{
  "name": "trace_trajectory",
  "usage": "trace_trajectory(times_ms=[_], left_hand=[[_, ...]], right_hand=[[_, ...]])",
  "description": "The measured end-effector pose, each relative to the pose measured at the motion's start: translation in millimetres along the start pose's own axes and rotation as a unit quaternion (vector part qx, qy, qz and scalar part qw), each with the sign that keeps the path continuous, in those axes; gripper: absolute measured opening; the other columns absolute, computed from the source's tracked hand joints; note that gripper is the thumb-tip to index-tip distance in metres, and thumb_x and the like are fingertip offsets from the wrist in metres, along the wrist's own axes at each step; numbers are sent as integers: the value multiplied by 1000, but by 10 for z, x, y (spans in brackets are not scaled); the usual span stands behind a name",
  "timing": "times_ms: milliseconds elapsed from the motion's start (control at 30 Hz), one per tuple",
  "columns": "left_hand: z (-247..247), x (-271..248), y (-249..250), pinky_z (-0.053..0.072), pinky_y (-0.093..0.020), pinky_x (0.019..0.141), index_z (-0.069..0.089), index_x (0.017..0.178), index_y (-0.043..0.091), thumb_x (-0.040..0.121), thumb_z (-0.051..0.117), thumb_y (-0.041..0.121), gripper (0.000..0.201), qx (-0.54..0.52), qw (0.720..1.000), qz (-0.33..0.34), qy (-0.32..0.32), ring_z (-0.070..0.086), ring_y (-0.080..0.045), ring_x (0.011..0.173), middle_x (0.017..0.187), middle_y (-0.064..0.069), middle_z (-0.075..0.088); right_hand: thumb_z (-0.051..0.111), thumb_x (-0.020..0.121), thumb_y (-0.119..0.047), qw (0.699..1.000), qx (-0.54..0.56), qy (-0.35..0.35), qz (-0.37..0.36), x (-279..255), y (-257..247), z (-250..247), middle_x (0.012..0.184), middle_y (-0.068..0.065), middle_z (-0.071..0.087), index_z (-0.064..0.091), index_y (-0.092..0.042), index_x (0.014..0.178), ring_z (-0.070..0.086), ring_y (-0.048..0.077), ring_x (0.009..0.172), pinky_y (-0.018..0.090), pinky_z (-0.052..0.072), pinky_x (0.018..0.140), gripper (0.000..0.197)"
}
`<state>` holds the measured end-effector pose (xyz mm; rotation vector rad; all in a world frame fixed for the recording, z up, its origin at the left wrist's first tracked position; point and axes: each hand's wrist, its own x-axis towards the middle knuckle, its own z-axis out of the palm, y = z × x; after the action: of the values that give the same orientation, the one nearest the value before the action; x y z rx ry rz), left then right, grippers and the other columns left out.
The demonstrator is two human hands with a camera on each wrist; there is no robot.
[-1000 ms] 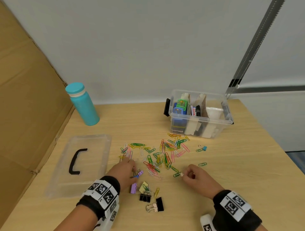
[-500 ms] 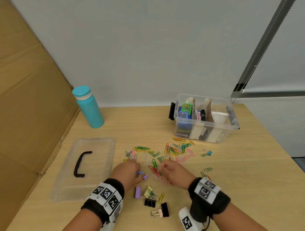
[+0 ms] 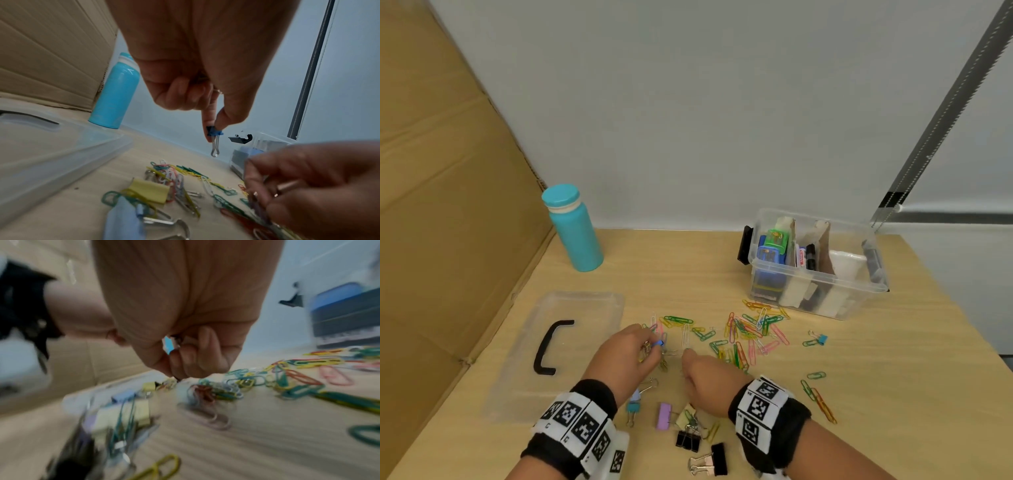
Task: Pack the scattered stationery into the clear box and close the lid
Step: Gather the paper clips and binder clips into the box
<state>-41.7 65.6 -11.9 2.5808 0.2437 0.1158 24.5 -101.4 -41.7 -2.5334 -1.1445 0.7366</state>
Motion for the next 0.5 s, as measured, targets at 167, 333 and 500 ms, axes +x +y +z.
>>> trace_trajectory(times_ms=[167, 333, 500], left_hand=[[89, 167, 237, 34, -12, 56, 64, 95, 22, 91, 55, 26, 10, -12, 1000, 18, 4, 49, -4, 66, 82, 9, 54], [186, 304, 503, 33, -12, 57, 63, 96, 24, 93, 53, 28, 10, -15, 999, 51, 1, 46, -1, 65, 79, 13, 50], [293, 325, 705, 45, -24, 83, 63, 101, 26, 94, 51, 31, 14, -21, 999, 33, -26, 57, -13, 100, 104, 3, 62]], right_hand=[[54, 86, -21, 978, 186, 90, 7, -412, 198, -557, 67, 0, 54, 47, -18, 87, 48, 14, 60, 27, 40, 57, 8], [53, 88, -20, 910, 195, 356, 88, -741, 807, -1403, 63, -2, 50, 49, -15, 83, 44, 12, 54, 27, 41, 56, 8], [53, 88, -20, 871, 129, 419, 222, -664, 1552, -1945, 72, 2, 55, 52, -11, 83, 49, 15, 63, 25, 35, 52, 10]])
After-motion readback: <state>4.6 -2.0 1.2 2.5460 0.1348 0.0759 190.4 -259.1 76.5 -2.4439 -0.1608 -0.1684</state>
